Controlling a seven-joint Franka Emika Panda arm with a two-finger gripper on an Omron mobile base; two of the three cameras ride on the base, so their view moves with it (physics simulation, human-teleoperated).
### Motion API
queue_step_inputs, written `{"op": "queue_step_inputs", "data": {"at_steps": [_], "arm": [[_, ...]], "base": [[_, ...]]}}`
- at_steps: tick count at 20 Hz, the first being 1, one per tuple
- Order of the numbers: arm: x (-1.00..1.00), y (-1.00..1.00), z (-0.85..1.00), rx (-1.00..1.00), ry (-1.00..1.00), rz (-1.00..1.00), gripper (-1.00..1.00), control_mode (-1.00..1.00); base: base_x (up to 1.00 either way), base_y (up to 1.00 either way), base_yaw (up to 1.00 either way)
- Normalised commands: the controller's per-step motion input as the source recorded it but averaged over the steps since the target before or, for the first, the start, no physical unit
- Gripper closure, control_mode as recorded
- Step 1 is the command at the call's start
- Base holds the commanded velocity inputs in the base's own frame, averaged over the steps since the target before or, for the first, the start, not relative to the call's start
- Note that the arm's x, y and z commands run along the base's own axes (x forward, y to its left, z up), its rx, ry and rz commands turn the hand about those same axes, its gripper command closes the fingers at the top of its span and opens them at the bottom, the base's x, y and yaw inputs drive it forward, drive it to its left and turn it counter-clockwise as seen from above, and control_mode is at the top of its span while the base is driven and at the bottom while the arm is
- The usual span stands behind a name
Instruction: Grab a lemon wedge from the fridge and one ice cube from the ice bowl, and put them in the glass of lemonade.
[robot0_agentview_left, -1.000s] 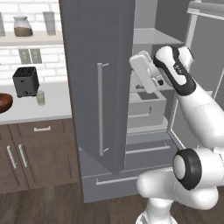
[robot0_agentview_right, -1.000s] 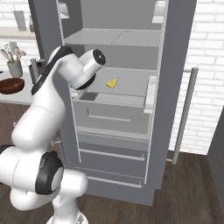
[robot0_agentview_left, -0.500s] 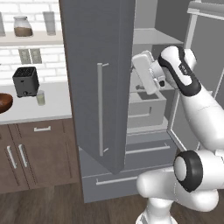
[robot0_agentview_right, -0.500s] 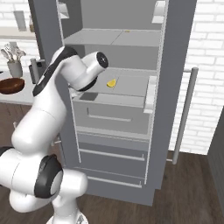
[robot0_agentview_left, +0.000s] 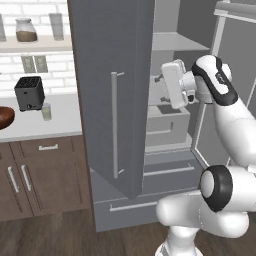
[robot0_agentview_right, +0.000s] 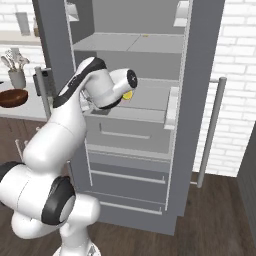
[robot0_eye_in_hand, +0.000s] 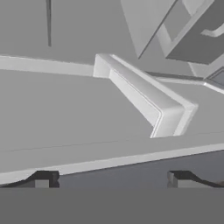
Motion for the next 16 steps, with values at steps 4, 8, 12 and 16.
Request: {"op": "queue_step_inputs", "data": {"at_steps": [4,8,12,16], "arm": [[0.21,-0.1,0.01,0.04,0.02,0.04,-1.0,-1.0],[0.35,0.29,0.0,0.0,0.09,0.04,-1.0,-1.0],[0.01,0.42,0.0,0.0,0.09,0.07,-1.0,-1.0],[-0.02,0.42,0.0,0.0,0.1,0.11,-1.0,-1.0]], "base": [[0.0,0.0,0.0],[0.0,0.0,0.0],[0.0,0.0,0.0],[0.0,0.0,0.0]]}}
